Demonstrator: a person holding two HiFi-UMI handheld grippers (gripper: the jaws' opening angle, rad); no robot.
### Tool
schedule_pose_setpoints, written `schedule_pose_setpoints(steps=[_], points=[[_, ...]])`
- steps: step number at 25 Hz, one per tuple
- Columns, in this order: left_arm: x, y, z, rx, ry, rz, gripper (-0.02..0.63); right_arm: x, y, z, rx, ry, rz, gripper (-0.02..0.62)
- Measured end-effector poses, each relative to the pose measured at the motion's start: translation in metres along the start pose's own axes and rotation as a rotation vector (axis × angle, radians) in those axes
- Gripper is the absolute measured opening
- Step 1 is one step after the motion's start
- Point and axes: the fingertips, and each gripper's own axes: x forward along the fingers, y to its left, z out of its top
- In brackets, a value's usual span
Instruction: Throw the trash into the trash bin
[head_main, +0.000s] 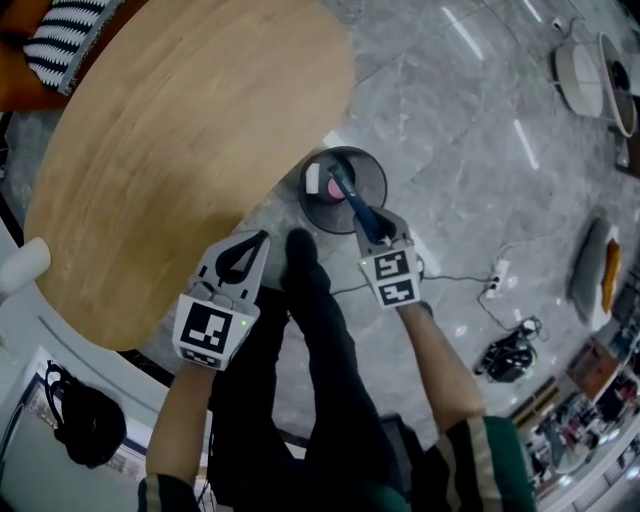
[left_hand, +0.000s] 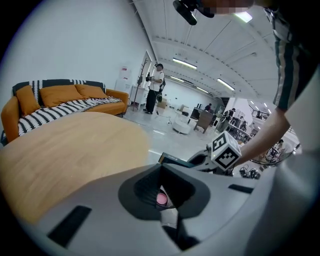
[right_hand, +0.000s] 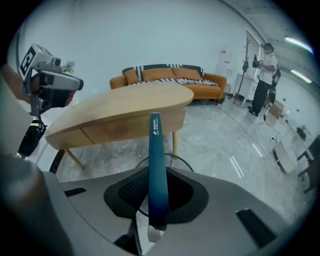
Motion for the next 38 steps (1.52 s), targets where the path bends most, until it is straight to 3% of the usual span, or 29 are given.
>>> schedule_pose_setpoints(steps=[8, 13, 20, 24, 26, 31, 33, 36, 38], points=[[0.039, -0.009, -0.027, 0.013, 0.008, -0.044, 0.0, 0.064, -0.004, -0.047, 0.013, 0.119, 0.013, 0.08], [0.056, -0.02, -0.045, 0.026, 0.025, -0.078, 0.0, 0.107, -0.012, -0.078, -0.017, 0.261, 0.029, 0.08], [0.052, -0.018, -0.066, 0.018, 0.042, -0.066, 0.0, 0.139, -0.005, -0.098, 0.103, 0.388, 0.068, 0.083], [0.045, -0.014, -0.072, 0.003, 0.048, -0.062, 0.0, 0.144, -0.01, -0.104, 0.149, 0.417, 0.047, 0.118], [0.04, -0.01, -0.078, 0.005, 0.057, -0.059, 0.0, 0.148, -0.005, -0.101, 0.178, 0.407, 0.064, 0.195], [0.031, 0.0, -0.086, -0.04, 0.058, -0.028, 0.0, 0.141, -0.006, -0.101, 0.159, 0.432, 0.038, 0.201], [0.026, 0.001, -0.086, -0.046, 0.061, -0.022, 0.0, 0.134, -0.008, -0.097, 0.145, 0.412, 0.014, 0.163], [0.012, 0.0, -0.079, -0.054, 0.059, -0.012, 0.0, 0.119, -0.015, -0.073, 0.151, 0.286, -0.024, 0.004], [-0.001, 0.001, -0.071, -0.064, 0.056, 0.004, 0.0, 0.107, -0.013, -0.055, 0.167, 0.218, -0.027, 0.0]])
